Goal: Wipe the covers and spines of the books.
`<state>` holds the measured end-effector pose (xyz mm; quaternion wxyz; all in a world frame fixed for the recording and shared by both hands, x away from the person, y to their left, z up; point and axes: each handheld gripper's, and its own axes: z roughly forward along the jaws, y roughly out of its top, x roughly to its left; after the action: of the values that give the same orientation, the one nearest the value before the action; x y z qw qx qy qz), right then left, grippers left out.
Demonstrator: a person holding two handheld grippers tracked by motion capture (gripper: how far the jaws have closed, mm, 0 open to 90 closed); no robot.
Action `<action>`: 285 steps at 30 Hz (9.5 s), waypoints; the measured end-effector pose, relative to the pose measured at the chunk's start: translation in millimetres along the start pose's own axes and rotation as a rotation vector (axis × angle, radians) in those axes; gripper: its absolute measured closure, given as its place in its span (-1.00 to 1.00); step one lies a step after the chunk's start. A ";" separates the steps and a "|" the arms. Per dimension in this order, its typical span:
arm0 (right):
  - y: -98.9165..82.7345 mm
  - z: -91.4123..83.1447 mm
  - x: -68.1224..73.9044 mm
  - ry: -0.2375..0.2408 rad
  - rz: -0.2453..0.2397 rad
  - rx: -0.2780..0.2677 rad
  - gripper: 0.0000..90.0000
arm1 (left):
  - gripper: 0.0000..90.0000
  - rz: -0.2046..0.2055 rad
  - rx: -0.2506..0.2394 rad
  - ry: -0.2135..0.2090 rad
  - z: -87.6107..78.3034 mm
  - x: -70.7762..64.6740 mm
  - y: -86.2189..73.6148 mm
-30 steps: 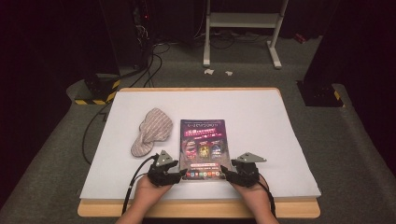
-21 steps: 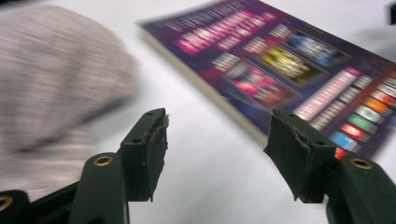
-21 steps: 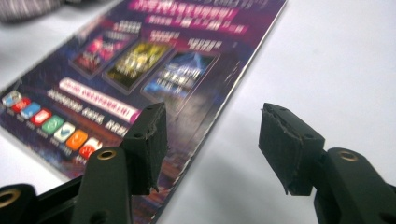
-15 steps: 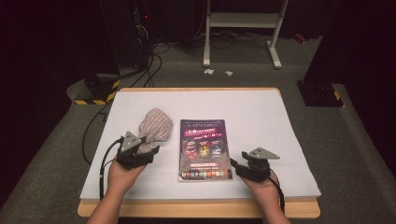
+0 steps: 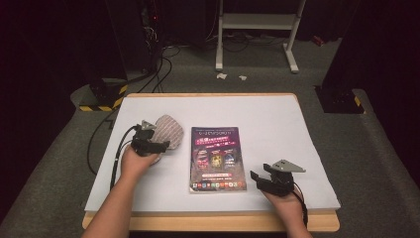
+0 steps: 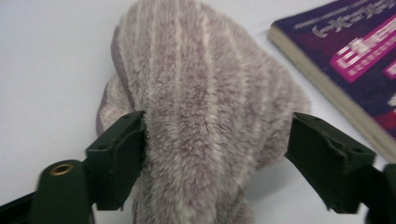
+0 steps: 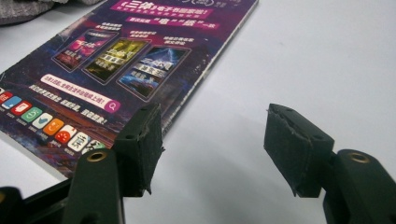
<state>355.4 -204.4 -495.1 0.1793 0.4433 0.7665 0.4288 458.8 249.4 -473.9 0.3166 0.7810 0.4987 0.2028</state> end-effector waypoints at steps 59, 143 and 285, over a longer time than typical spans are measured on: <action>-9.9 -12.8 -15.7 -0.011 0.069 -0.016 0.11 | -0.02 0.296 -0.090 -0.419 -29.8 -157.5 -30.9; -14.5 -21.7 -35.5 -0.125 0.021 -0.081 -0.08 | 0.52 0.282 -0.048 -0.295 9.3 -173.2 -2.5; -12.8 -16.5 -32.2 -0.125 0.025 -0.034 -0.01 | 0.55 0.202 -0.034 -0.160 42.5 -98.3 30.1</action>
<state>355.3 -242.5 -499.6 0.2292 0.4755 0.7408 0.4154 464.0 138.6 -483.6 0.3466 0.8353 0.3873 0.1792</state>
